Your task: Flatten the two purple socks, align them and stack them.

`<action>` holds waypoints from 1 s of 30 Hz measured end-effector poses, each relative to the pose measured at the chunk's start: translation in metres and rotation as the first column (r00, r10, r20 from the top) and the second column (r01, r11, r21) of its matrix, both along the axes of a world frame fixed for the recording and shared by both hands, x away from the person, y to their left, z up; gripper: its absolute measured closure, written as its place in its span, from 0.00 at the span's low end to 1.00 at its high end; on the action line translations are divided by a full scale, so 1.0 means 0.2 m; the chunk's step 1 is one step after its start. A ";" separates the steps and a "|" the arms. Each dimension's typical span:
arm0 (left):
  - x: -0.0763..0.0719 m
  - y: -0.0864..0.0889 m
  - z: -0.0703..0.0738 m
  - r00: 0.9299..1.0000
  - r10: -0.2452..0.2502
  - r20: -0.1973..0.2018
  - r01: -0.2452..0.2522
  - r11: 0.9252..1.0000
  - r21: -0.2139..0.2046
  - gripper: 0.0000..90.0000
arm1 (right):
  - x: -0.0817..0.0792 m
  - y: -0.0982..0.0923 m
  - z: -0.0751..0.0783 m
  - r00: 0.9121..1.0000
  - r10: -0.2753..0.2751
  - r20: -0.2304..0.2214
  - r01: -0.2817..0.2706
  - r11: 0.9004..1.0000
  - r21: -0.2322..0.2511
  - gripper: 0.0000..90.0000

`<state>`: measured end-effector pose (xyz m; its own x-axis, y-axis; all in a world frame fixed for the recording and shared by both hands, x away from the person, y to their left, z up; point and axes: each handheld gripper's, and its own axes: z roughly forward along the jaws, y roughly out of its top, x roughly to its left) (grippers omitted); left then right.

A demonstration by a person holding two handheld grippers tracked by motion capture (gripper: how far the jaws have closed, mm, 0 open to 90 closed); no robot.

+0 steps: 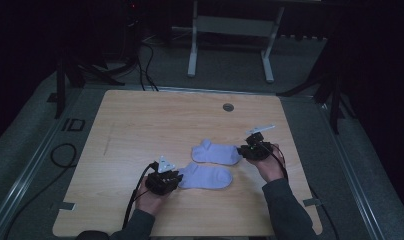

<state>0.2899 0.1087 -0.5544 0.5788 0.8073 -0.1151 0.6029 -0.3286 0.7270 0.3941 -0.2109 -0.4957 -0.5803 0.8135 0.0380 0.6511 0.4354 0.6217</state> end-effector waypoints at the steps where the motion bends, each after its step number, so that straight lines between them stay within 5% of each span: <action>1: 0.00 0.00 0.00 1.000 0.000 -0.003 0.000 1.000 -0.004 0.80 | 0.00 0.02 0.01 1.000 0.007 0.004 -0.007 1.000 -0.005 0.77; 13: 0.00 0.00 0.00 1.000 0.005 -0.004 -0.005 1.000 0.004 0.78 | 0.07 0.20 0.01 0.993 0.116 -0.002 -0.116 0.993 -0.016 0.62; 30: 0.00 0.00 0.00 1.000 0.004 -0.004 -0.004 1.000 0.002 0.75 | 0.13 0.39 -0.05 0.974 0.227 0.006 -0.226 0.972 -0.060 0.60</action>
<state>0.2906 0.1078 -0.5550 0.5748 0.8101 -0.1157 0.6071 -0.3274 0.7240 0.4197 -0.1321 -0.5053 -0.7498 0.6615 -0.0142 0.5237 0.6066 0.5982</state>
